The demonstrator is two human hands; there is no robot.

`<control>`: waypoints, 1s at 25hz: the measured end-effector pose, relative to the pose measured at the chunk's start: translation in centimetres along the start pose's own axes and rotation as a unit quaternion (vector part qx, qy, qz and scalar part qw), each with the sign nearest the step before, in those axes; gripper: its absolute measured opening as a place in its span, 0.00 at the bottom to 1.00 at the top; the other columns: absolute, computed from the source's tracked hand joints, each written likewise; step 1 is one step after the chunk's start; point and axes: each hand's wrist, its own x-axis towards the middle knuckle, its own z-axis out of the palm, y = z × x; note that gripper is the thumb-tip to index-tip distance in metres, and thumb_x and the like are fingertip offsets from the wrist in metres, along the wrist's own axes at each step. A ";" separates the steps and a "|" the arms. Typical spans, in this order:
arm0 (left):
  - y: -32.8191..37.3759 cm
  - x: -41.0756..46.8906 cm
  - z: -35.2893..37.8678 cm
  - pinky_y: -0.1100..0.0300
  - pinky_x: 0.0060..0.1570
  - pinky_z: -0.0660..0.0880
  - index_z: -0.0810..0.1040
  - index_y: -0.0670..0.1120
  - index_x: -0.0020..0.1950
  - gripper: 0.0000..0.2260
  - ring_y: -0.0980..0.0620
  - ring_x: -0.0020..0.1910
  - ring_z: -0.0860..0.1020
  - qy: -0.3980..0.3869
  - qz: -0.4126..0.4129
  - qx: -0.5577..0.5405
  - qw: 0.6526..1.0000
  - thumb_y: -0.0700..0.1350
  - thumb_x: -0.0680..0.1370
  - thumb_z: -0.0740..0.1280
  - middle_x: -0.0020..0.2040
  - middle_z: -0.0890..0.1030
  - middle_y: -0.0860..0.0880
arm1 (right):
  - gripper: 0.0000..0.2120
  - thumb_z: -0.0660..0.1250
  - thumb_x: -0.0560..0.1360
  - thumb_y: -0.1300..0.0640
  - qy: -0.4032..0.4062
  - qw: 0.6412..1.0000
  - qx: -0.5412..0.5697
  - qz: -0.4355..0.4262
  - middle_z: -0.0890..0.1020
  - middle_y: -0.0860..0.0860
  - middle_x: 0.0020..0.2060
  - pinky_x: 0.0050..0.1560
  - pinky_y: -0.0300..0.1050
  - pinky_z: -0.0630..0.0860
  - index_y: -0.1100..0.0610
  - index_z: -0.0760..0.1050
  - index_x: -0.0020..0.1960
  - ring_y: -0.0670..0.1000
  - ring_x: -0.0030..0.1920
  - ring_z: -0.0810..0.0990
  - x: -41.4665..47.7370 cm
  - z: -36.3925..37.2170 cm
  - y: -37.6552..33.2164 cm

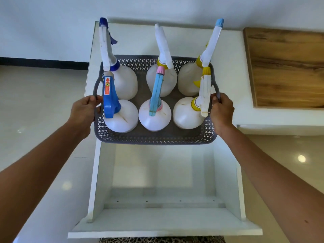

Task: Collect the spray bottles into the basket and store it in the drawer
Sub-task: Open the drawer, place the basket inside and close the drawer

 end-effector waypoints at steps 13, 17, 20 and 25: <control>-11.5 -15.3 -1.8 0.56 0.45 0.75 0.77 0.46 0.47 0.11 0.49 0.42 0.77 -0.040 -0.087 -0.010 0.995 0.42 0.81 0.55 0.45 0.78 0.44 | 0.08 0.59 0.78 0.60 -0.001 0.996 0.014 0.089 0.78 0.54 0.39 0.44 0.45 0.68 0.54 0.74 0.42 0.54 0.44 0.75 -15.4 -8.6 10.7; -15.1 -15.5 -0.7 0.52 0.50 0.72 0.76 0.42 0.52 0.11 0.46 0.49 0.75 -0.044 -0.105 0.036 0.993 0.42 0.81 0.54 0.49 0.77 0.42 | 0.10 0.58 0.78 0.62 -0.011 0.990 0.030 0.138 0.81 0.59 0.50 0.54 0.55 0.74 0.59 0.78 0.53 0.59 0.53 0.77 -16.0 -8.0 14.3; -17.3 -14.1 0.5 0.51 0.52 0.72 0.75 0.40 0.54 0.11 0.45 0.51 0.74 -0.051 -0.114 0.047 0.991 0.41 0.81 0.54 0.50 0.77 0.43 | 0.12 0.57 0.78 0.65 -0.022 0.985 0.049 0.162 0.80 0.60 0.53 0.58 0.57 0.73 0.60 0.77 0.56 0.60 0.56 0.77 -15.0 -6.9 16.2; -20.8 -10.8 2.5 0.52 0.51 0.71 0.74 0.41 0.52 0.09 0.45 0.50 0.75 -0.081 -0.127 0.062 0.987 0.37 0.80 0.55 0.50 0.77 0.42 | 0.10 0.59 0.77 0.66 -0.027 0.970 0.066 0.230 0.80 0.57 0.47 0.56 0.53 0.75 0.58 0.78 0.52 0.54 0.49 0.77 -12.2 -4.5 19.1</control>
